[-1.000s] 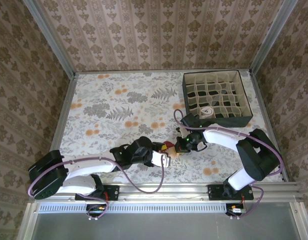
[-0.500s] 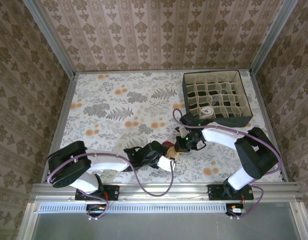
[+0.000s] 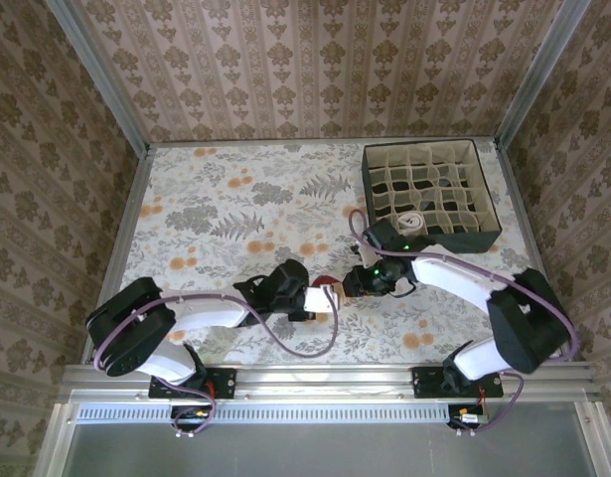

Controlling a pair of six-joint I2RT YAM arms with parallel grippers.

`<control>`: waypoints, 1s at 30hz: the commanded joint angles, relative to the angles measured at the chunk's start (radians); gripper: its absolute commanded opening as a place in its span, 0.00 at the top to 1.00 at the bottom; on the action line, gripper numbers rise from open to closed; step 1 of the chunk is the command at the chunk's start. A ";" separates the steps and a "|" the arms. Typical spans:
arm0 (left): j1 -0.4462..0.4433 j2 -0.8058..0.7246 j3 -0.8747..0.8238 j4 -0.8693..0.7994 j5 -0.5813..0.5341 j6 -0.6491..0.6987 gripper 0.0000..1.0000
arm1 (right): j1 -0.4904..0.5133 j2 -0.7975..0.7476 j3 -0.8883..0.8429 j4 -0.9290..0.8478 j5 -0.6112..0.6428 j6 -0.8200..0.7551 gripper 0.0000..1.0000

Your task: Roll the socks

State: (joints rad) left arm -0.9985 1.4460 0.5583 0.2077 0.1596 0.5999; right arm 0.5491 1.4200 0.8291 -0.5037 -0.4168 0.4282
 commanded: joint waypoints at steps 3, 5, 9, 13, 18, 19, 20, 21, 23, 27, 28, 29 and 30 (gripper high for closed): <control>0.122 0.005 -0.016 -0.074 0.290 -0.222 1.00 | 0.003 -0.168 -0.012 -0.018 0.102 -0.099 0.58; 0.170 0.026 -0.009 -0.062 0.378 -0.271 1.00 | 0.003 -0.216 -0.020 -0.006 0.122 -0.130 0.58; 0.234 0.079 0.003 -0.027 0.500 -0.346 1.00 | 0.014 -0.291 -0.034 0.008 0.162 -0.200 0.56; 0.286 0.114 -0.007 0.039 0.581 -0.421 1.00 | 0.066 -0.345 -0.041 0.005 0.260 -0.298 0.53; 0.330 0.140 -0.010 0.065 0.619 -0.483 1.00 | 0.213 -0.341 -0.045 -0.011 0.497 -0.458 0.52; 0.339 0.145 -0.009 0.069 0.628 -0.498 1.00 | 0.246 -0.331 -0.045 -0.012 0.551 -0.492 0.51; 0.350 0.151 -0.009 0.074 0.643 -0.511 0.99 | 0.273 -0.319 -0.048 -0.005 0.589 -0.524 0.50; 0.360 0.157 -0.008 0.079 0.658 -0.525 0.99 | 0.294 -0.312 -0.055 0.009 0.622 -0.550 0.50; 0.382 0.173 -0.006 0.091 0.691 -0.556 0.99 | 0.342 -0.298 -0.079 0.062 0.679 -0.619 0.48; 0.408 0.185 -0.015 0.110 0.715 -0.578 1.00 | 0.423 -0.288 -0.158 0.228 0.728 -0.795 0.43; 0.411 0.186 -0.017 0.110 0.719 -0.577 1.00 | 0.445 -0.285 -0.185 0.289 0.740 -0.853 0.40; 0.413 0.190 -0.017 0.109 0.726 -0.577 1.00 | 0.460 -0.280 -0.212 0.350 0.745 -0.909 0.36; 0.414 0.194 -0.017 0.108 0.732 -0.578 1.00 | 0.468 -0.273 -0.231 0.395 0.746 -0.949 0.33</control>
State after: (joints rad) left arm -0.5934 1.6199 0.5583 0.3416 0.8494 0.0582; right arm 0.9859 1.1320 0.6445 -0.2886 0.2478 -0.3126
